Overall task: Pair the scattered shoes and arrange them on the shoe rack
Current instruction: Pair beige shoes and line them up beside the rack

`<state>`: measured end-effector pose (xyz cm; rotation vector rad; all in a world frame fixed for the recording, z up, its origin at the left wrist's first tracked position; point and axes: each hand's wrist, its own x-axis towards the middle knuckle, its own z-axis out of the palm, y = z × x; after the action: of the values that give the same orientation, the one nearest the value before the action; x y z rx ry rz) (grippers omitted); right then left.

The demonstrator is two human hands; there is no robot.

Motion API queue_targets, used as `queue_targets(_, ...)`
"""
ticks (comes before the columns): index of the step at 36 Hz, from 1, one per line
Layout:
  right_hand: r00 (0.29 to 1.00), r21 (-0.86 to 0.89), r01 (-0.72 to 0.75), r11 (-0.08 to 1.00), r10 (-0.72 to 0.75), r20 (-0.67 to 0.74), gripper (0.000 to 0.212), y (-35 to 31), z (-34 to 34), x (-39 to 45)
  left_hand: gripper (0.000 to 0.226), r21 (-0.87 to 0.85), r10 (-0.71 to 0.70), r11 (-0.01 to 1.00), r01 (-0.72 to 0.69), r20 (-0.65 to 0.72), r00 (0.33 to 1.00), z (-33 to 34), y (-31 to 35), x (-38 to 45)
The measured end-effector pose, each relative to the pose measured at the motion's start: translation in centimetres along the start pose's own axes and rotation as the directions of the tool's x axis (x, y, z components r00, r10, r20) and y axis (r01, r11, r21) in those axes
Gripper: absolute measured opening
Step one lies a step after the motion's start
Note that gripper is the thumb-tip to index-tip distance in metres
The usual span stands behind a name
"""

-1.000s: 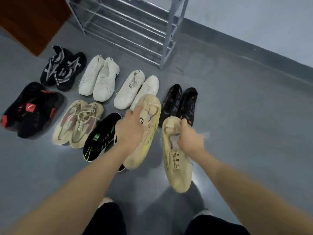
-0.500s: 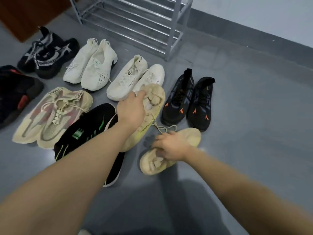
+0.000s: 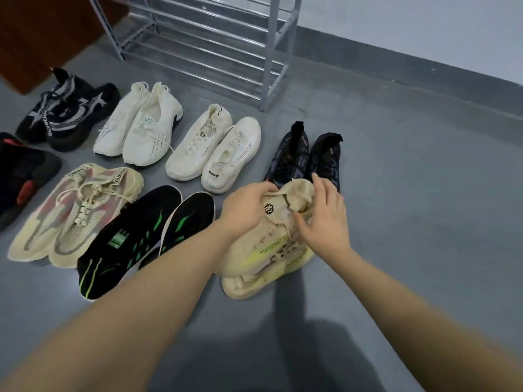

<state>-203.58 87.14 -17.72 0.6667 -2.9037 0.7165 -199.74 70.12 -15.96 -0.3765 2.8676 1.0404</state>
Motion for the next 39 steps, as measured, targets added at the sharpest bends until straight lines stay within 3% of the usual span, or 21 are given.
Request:
queue_targets(6,0.962,-0.234,0.161,0.959,-0.099,0.254,0.048,4.2,-1.1,-0.8,0.011,0.109,0.063,0.990,-0.084,0.185,0.981,3.6,2.7,1.3)
queue_targets(11,0.915,-0.300,0.237,0.924,-0.108,0.390,0.025,4.9,-1.0,-0.3,0.011,0.163,0.069,0.981,-0.102,0.195,0.978,4.6,3.6,1.1)
queue_targets(14,0.904,-0.253,0.246,0.936,-0.128,0.408,0.016,4.6,-0.7,0.0,0.017,0.178,0.042,0.982,-0.064,0.122,0.992,4.6,3.3,0.7)
queue_targets(19,0.925,-0.188,0.172,0.967,-0.093,0.369,0.005,4.7,-1.2,-0.5,0.048,0.337,0.036,0.941,0.016,-0.145,0.989,4.8,2.0,-0.5)
queue_targets(24,0.972,-0.039,-0.068,0.997,0.075,0.222,0.013,4.0,-2.6,-0.9,0.069,0.167,-0.060,0.979,0.119,-0.323,0.945,5.6,1.7,-1.9)
queue_targets(26,0.974,-0.015,-0.115,0.993,0.116,0.195,0.011,4.1,-2.9,-1.0,0.064,0.149,-0.139,0.973,0.176,-0.230,0.963,5.8,1.8,-2.1)
queue_targets(29,0.967,0.007,-0.146,0.989,0.141,0.211,0.012,4.5,-3.2,-1.8,0.054,0.195,-0.137,0.970,0.143,-0.042,0.990,6.5,1.2,-2.2)
queue_targets(34,0.940,-0.033,-0.162,0.986,0.164,0.299,0.013,5.2,-2.7,-4.4,0.056,0.120,-0.148,0.984,0.129,0.159,0.976,7.9,1.9,-2.4)
queue_targets(39,0.835,0.031,-0.451,0.892,0.410,0.367,0.021,4.7,-0.9,-5.5,0.050,0.256,-0.025,0.966,-0.030,0.209,0.978,9.0,2.9,-1.7)
